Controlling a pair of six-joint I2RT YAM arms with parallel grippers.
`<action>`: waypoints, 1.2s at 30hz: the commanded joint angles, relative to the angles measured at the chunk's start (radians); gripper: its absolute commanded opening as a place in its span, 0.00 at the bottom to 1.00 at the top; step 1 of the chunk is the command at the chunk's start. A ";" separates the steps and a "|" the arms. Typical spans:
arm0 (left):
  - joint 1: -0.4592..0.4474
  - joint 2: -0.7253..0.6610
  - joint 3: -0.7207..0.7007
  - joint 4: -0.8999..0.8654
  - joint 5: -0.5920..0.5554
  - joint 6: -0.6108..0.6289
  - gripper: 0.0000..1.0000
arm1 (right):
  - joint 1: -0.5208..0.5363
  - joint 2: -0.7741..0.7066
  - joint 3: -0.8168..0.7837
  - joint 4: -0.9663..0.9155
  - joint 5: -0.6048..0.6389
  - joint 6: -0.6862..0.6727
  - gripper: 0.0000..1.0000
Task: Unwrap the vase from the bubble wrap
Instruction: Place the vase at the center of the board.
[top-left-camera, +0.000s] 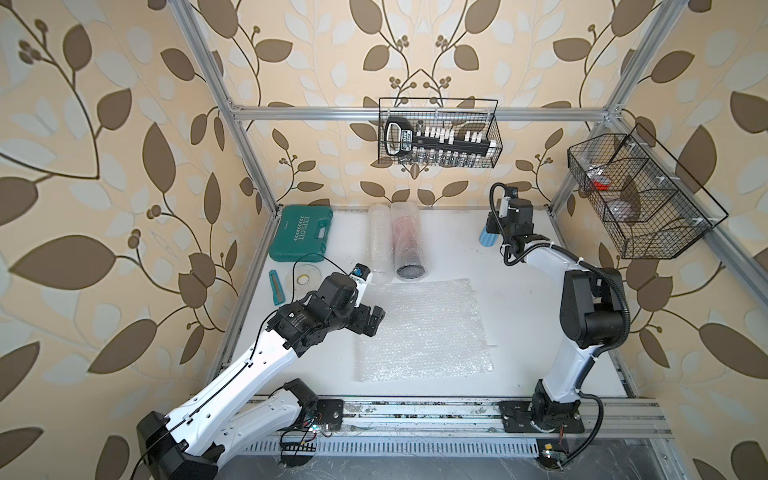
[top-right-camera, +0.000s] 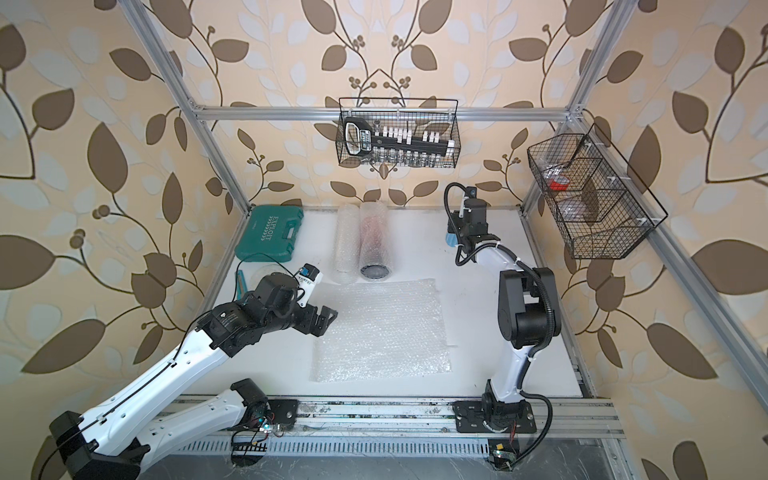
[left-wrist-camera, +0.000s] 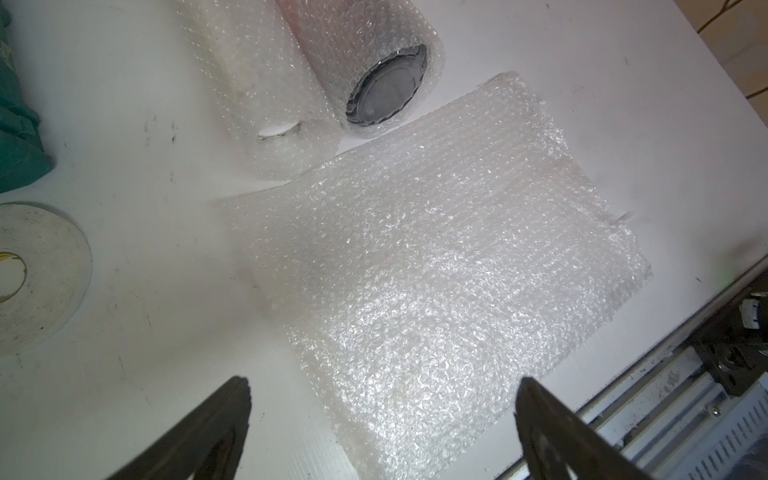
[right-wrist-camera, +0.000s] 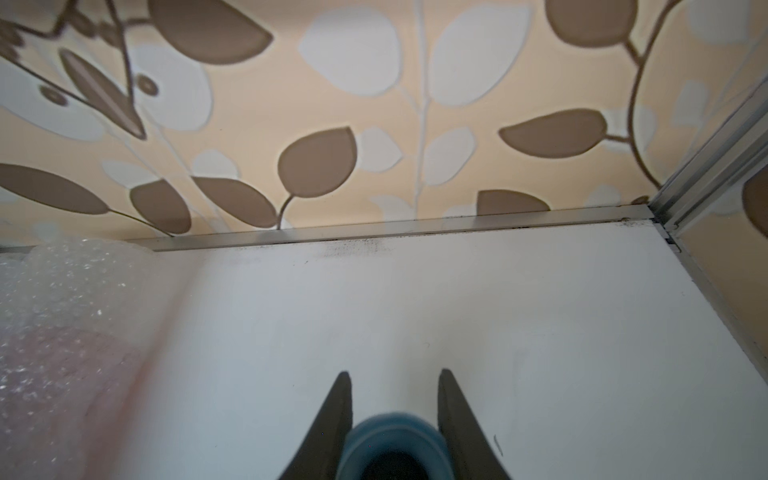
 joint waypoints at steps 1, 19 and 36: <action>0.013 -0.002 0.032 -0.002 -0.012 0.023 0.99 | -0.006 0.039 0.055 0.062 0.059 0.005 0.19; 0.031 -0.002 0.033 0.006 0.019 0.022 0.99 | -0.036 0.197 0.159 0.091 0.125 0.014 0.19; 0.042 0.006 0.033 0.004 0.032 0.022 0.99 | -0.036 0.166 0.099 0.075 0.105 0.018 0.64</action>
